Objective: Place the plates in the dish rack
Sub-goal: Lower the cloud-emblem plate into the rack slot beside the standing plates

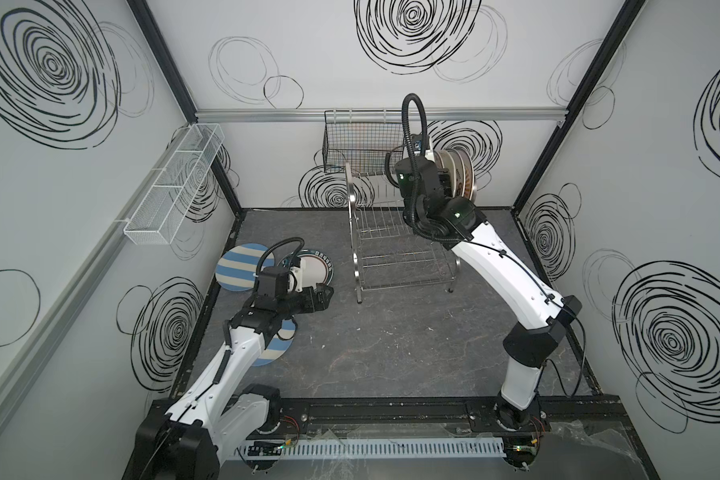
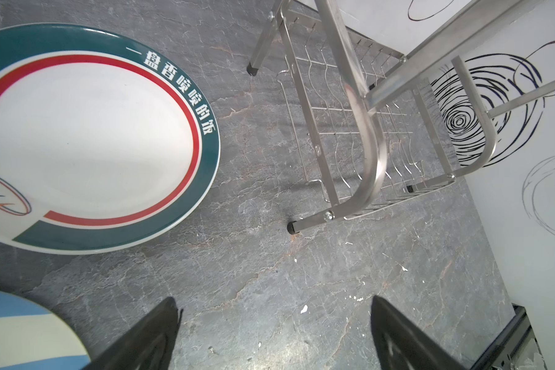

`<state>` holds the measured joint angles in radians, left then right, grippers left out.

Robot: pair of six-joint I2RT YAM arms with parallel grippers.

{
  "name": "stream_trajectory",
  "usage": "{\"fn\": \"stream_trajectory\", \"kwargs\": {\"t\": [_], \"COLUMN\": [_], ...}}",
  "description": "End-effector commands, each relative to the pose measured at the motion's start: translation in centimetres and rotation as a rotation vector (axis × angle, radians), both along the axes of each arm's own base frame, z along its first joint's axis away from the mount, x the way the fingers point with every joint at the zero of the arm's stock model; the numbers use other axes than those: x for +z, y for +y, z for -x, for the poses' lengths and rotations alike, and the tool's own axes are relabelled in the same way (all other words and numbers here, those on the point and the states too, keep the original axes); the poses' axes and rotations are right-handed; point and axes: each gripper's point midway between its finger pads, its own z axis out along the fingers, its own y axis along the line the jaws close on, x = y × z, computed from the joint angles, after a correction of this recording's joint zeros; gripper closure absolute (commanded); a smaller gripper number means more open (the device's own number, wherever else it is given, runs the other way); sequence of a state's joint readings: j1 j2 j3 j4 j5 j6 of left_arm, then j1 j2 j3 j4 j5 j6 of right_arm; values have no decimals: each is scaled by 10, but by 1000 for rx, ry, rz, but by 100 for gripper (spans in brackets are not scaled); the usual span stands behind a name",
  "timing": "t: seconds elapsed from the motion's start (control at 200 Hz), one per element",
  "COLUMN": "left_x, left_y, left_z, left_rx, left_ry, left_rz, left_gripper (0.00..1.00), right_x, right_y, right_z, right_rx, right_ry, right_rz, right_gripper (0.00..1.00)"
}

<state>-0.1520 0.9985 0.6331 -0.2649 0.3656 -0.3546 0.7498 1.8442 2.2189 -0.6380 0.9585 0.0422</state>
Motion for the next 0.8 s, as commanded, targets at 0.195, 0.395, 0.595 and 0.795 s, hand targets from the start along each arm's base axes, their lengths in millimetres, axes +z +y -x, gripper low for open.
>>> {"fn": "stream_trajectory", "kwargs": {"t": [0.195, 0.395, 0.595, 0.795], "left_x": [11, 11, 10, 10], "left_y": [-5, -5, -6, -6], "left_z": [-3, -3, -2, -2], "left_rx": [-25, -25, -28, -27], "left_ry": [-46, -45, -42, -39], "left_rz": [-11, -15, -14, -14], "left_gripper": [4, 4, 4, 4], "right_x": [0, -8, -11, -12], "right_y": [-2, -1, -2, 0], "right_z": [-1, -2, 0, 2], "right_rx": [-9, -7, -2, 19], "right_ry": [-17, -1, 9, 8], "right_rz": [-62, -59, -57, -73], "right_gripper": [100, 100, 95, 83]}}
